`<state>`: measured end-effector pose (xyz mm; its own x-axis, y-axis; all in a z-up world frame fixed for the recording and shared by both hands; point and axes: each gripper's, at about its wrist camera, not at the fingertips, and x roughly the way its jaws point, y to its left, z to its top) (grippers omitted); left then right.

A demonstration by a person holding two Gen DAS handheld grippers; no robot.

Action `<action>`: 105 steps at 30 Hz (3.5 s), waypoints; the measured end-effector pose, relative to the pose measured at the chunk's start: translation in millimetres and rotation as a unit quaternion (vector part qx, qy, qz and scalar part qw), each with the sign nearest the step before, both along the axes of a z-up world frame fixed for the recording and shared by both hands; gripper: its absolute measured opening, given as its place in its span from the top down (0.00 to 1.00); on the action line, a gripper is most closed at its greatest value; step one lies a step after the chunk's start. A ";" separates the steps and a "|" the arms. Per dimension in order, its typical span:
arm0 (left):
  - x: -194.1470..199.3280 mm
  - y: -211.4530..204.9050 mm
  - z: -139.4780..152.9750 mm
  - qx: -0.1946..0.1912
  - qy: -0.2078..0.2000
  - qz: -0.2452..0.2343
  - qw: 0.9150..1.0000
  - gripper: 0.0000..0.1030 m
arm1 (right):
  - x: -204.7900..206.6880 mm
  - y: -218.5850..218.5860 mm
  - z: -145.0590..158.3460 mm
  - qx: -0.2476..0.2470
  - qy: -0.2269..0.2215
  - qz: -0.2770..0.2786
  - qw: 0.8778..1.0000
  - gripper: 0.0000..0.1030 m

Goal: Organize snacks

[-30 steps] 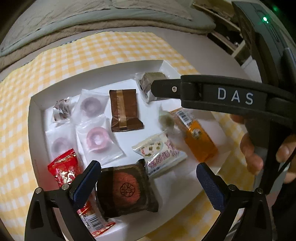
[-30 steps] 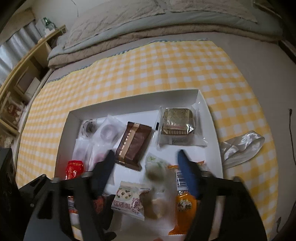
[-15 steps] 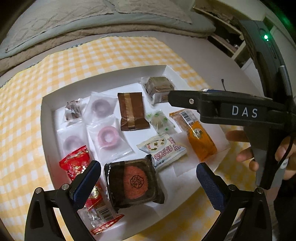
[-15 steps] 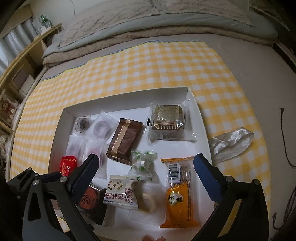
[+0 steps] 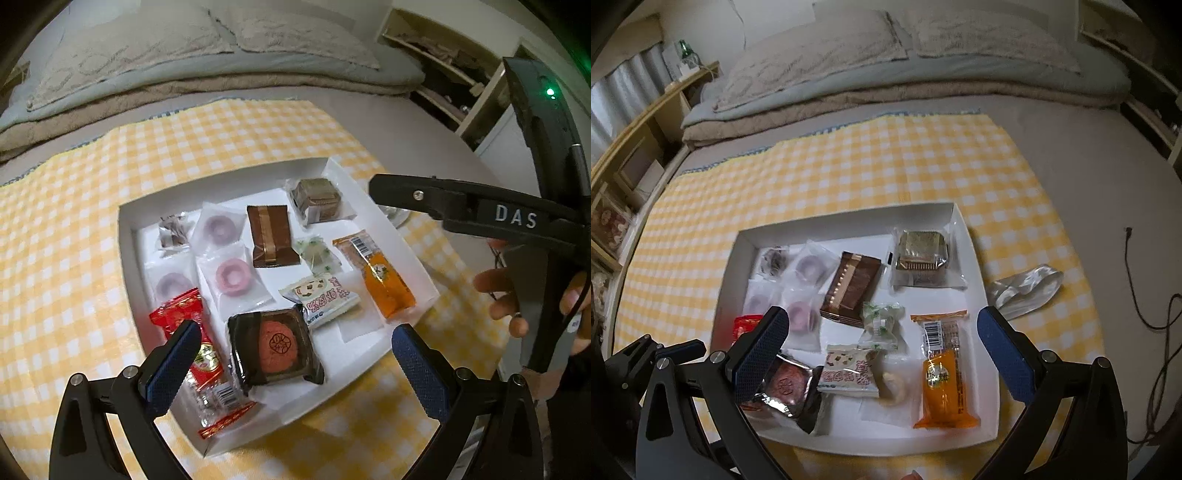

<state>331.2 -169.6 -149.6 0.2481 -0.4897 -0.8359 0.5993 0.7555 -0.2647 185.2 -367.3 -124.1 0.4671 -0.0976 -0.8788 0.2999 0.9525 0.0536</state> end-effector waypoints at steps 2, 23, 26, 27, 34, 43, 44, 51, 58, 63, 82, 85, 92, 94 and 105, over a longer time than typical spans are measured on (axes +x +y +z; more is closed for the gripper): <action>-5.7 8.3 9.9 -0.003 -0.012 0.003 1.000 0.00 | -5.8 4.8 10.5 -0.003 -0.006 -0.001 1.000 0.00; -86.2 95.8 103.9 0.002 -0.123 0.105 0.987 0.00 | -96.8 65.5 89.3 -0.038 -0.121 0.009 0.992 0.00; -103.7 111.8 110.5 -0.003 -0.140 0.118 0.983 0.00 | -109.9 69.2 95.2 -0.050 -0.138 0.002 0.989 0.00; -112.4 117.6 113.4 -0.003 -0.151 0.125 0.981 0.00 | -114.5 70.5 96.4 -0.056 -0.143 0.000 0.988 0.00; -159.3 147.5 119.9 0.000 -0.208 0.160 0.965 0.00 | -149.1 83.9 97.1 -0.081 -0.165 -0.008 0.983 0.00; -208.3 169.3 114.7 -0.003 -0.227 0.177 0.958 0.00 | -184.2 101.4 93.9 -0.105 -0.191 -0.018 0.976 0.00; -215.3 172.5 114.7 -0.006 -0.229 0.182 0.956 0.00 | -187.3 104.1 93.4 -0.108 -0.193 -0.018 0.975 0.00; -243.6 181.0 108.0 0.004 -0.244 0.196 0.950 0.00 | -205.3 116.7 85.8 -0.120 -0.197 -0.015 0.973 0.00; -263.2 176.7 98.5 0.026 -0.266 0.191 0.945 0.00 | -221.8 127.8 79.1 -0.136 -0.201 -0.013 0.970 0.00; -271.4 176.1 92.4 0.026 -0.271 0.189 0.943 0.00 | -227.4 135.2 73.3 -0.151 -0.198 -0.015 0.968 0.00; -280.9 180.4 86.8 0.026 -0.269 0.201 0.942 0.00 | -229.2 149.1 66.9 -0.173 -0.196 -0.005 0.965 0.00; -281.3 179.9 86.6 0.026 -0.270 0.200 0.941 0.00 | -229.2 150.3 66.9 -0.174 -0.196 -0.005 0.965 0.00; -282.6 180.4 86.5 0.026 -0.270 0.202 0.941 0.00 | -226.9 150.9 64.6 -0.174 -0.196 0.001 0.965 0.00; -282.0 180.2 86.1 0.026 -0.270 0.201 0.941 0.00 | -225.6 151.3 63.7 -0.174 -0.195 0.002 0.965 0.00; -283.9 176.7 85.8 0.025 -0.271 0.204 0.941 0.00 | -225.2 152.6 63.6 -0.174 -0.195 0.003 0.965 0.00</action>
